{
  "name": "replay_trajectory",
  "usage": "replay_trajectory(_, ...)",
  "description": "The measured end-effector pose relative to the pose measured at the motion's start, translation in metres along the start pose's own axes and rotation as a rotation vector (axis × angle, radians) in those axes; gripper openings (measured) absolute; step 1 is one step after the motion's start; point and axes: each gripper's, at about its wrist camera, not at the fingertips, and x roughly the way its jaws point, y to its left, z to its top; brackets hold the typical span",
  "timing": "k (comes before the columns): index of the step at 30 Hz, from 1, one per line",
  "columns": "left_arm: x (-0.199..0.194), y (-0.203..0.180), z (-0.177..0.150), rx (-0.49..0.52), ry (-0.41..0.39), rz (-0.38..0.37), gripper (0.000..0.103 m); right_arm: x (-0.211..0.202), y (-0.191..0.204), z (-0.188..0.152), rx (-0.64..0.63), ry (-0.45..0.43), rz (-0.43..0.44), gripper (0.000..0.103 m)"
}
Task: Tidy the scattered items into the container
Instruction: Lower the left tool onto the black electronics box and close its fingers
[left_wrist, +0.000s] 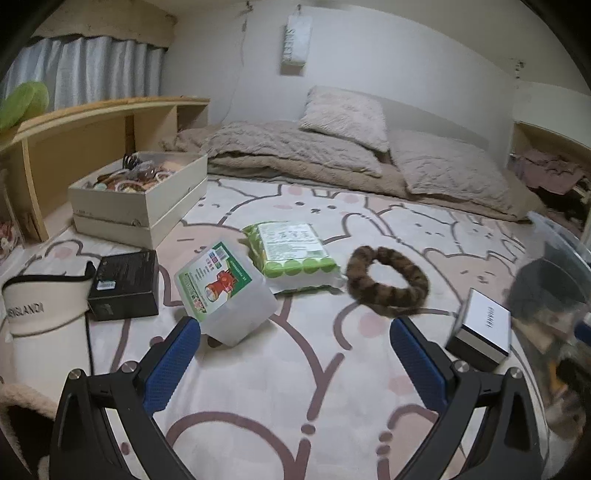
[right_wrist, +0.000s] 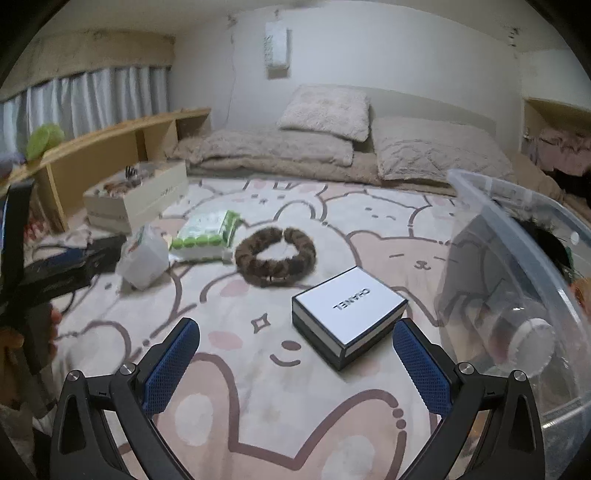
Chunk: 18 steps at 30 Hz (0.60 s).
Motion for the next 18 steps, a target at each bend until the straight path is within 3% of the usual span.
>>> replay_trajectory(10,0.058,0.039,-0.004,-0.113,0.058,0.056,0.103,0.046,0.022,0.01,-0.142,0.071,0.017,0.103)
replay_trajectory(18,0.057,0.092,0.019,-0.185,0.018,0.124,0.103,0.087,0.049,0.025,-0.247,0.111,-0.004,0.103)
